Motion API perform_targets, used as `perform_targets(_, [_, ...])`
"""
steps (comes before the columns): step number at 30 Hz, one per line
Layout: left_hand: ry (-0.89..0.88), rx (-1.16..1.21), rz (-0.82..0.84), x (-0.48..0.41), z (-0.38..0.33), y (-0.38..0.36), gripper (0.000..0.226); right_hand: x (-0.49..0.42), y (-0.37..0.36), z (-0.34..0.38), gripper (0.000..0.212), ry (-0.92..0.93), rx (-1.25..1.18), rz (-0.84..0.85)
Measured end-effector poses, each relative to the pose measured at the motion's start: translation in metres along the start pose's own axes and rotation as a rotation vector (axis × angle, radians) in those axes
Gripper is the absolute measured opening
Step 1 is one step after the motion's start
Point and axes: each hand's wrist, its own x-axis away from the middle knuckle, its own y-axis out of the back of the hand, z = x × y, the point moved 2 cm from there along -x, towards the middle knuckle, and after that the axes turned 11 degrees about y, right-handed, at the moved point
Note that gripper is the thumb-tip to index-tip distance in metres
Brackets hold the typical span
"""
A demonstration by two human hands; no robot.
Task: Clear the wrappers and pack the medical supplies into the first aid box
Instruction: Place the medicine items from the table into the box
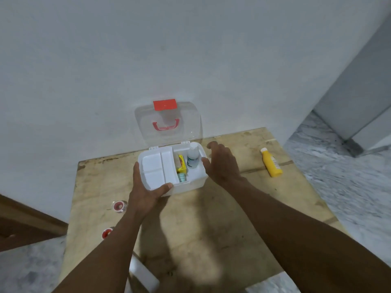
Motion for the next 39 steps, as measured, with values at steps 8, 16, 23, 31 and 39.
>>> perform_targets(8, [0.050,-0.046,-0.037,0.001,0.002,-0.001,0.107,0.037,0.025,-0.047,0.039,-0.146,0.111,-0.018])
perform_targets(16, [0.099,-0.035,-0.016,0.008,-0.008,-0.003,0.100,0.022,0.044,-0.115,0.032,-0.233,0.200,0.070])
perform_targets(23, [0.192,-0.040,0.001,0.013,-0.024,-0.010,0.100,-0.008,0.047,-0.177,0.037,-0.320,0.221,0.292])
perform_targets(31, [0.278,-0.022,0.024,0.013,-0.032,-0.019,0.093,-0.027,0.039,-0.218,0.038,-0.314,0.160,0.431])
perform_targets(39, [0.318,-0.011,0.001,0.016,-0.036,-0.023,0.080,-0.036,0.038,-0.213,0.036,-0.241,0.093,0.443])
